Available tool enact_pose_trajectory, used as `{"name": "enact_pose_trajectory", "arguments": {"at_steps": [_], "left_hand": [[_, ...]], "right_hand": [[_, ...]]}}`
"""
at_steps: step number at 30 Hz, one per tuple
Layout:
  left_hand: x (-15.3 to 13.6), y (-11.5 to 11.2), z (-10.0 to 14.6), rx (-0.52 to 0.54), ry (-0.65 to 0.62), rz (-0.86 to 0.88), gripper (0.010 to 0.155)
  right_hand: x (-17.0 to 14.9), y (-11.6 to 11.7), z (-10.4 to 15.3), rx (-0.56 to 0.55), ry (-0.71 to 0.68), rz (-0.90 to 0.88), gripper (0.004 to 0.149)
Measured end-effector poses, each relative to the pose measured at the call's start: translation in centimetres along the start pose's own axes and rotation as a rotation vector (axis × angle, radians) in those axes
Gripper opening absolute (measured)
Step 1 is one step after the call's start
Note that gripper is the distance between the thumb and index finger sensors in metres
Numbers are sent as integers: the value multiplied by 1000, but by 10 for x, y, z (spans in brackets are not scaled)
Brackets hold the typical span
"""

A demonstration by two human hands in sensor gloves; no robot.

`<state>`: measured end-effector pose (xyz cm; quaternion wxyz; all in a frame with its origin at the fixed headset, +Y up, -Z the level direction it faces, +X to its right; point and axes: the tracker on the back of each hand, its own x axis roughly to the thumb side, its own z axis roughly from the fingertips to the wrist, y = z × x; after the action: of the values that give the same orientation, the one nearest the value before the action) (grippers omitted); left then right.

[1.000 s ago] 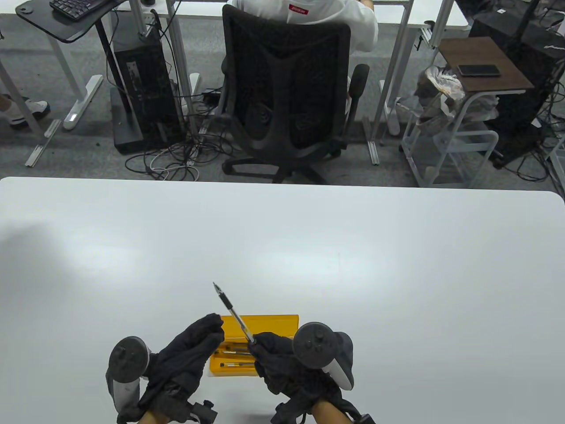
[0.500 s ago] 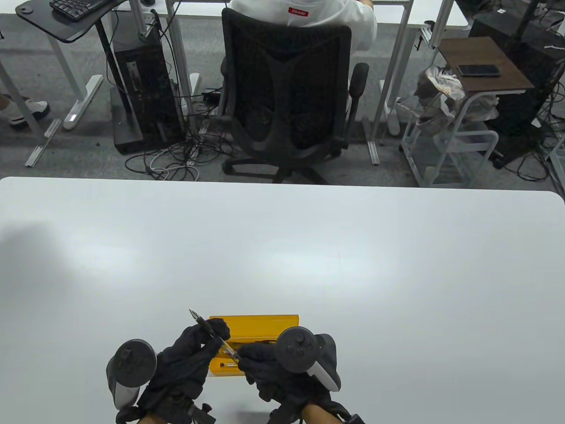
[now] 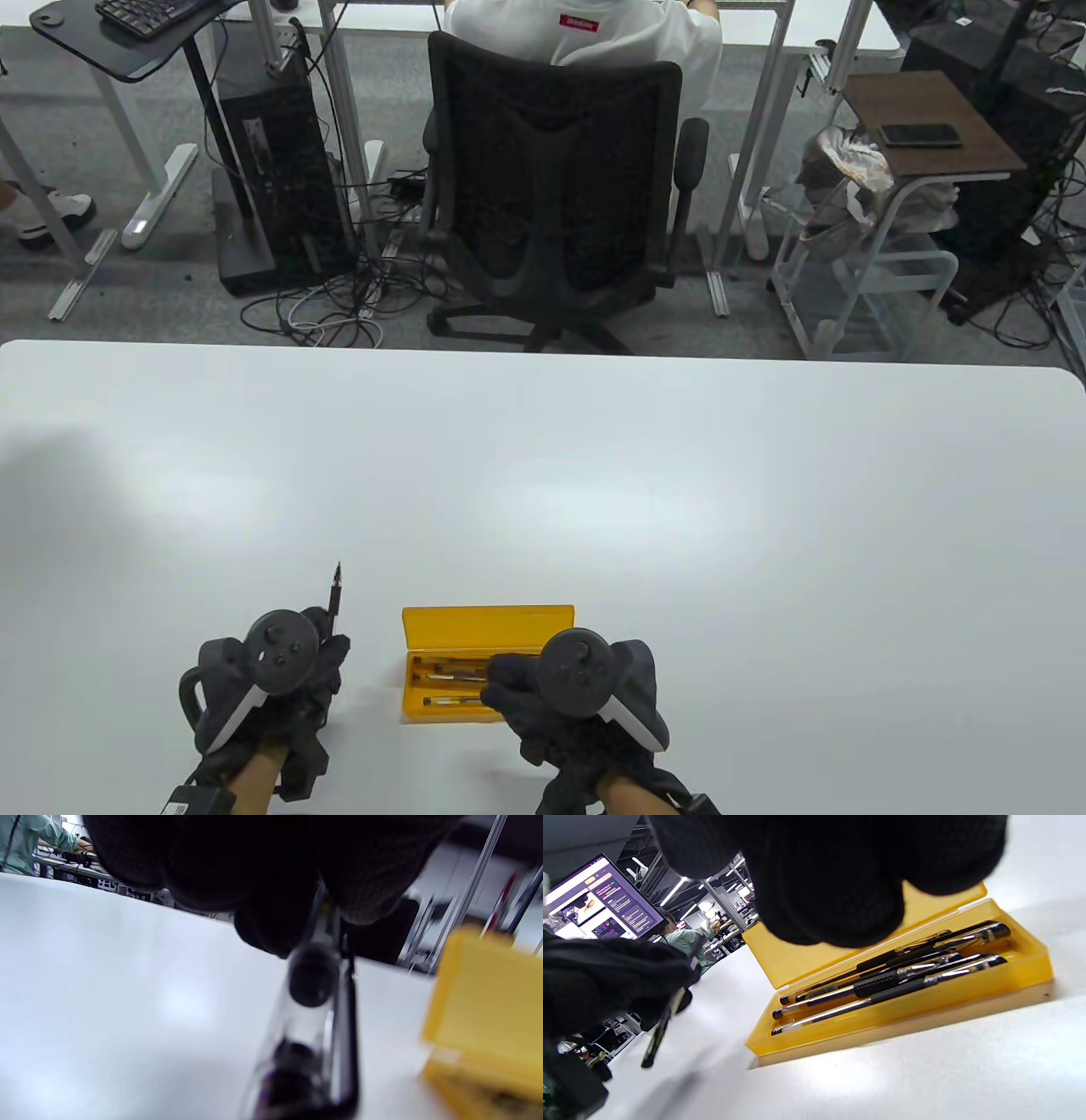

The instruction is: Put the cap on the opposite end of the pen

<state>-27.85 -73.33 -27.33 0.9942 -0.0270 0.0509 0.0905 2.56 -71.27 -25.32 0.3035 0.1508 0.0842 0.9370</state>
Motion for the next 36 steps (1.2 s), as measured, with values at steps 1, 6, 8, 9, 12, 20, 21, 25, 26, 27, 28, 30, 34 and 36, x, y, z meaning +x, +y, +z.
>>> {"name": "enact_pose_trajectory", "arguments": {"at_steps": [1, 6, 8, 9, 12, 20, 21, 25, 26, 27, 28, 30, 34, 36], "left_hand": [[1, -7, -2, -43, 3, -42, 53], [5, -22, -7, -124, 59, -131, 54], [6, -26, -8, -124, 77, -170, 53], [7, -27, -9, -133, 83, -184, 54], [8, -33, -10, -146, 97, -215, 54], [8, -37, -11, -143, 103, -231, 56], [8, -37, -11, -144, 103, -230, 57], [10, -36, -11, -158, 92, -247, 59], [10, -36, -11, -163, 92, -246, 59], [10, -36, -11, -165, 93, -245, 60], [10, -36, -11, -166, 93, -243, 60], [9, -36, -11, -163, 93, -238, 61], [8, -34, -10, -174, 97, -221, 63], [8, -25, -8, -165, 102, -215, 66]], "right_hand": [[-1, 0, 0, 0, 3, 1, 53], [-2, -2, 0, -3, 12, 14, 54], [-2, -1, 0, -2, 12, 12, 54], [-2, -1, 0, -2, 11, 14, 54], [-2, -1, 0, -2, 8, 18, 54], [-2, 0, 0, 11, 4, 20, 54], [-2, 0, 0, 11, 3, 20, 54], [-2, 0, 0, 13, 7, 19, 54], [-2, 1, 0, 13, 8, 19, 54], [-2, 0, 0, 12, 9, 20, 54], [-2, 0, -1, 12, 10, 20, 54], [-2, 0, -1, 13, 13, 19, 54], [-3, -1, -1, 2, 30, 31, 54], [-4, -3, -1, -19, 47, 54, 54]]}}
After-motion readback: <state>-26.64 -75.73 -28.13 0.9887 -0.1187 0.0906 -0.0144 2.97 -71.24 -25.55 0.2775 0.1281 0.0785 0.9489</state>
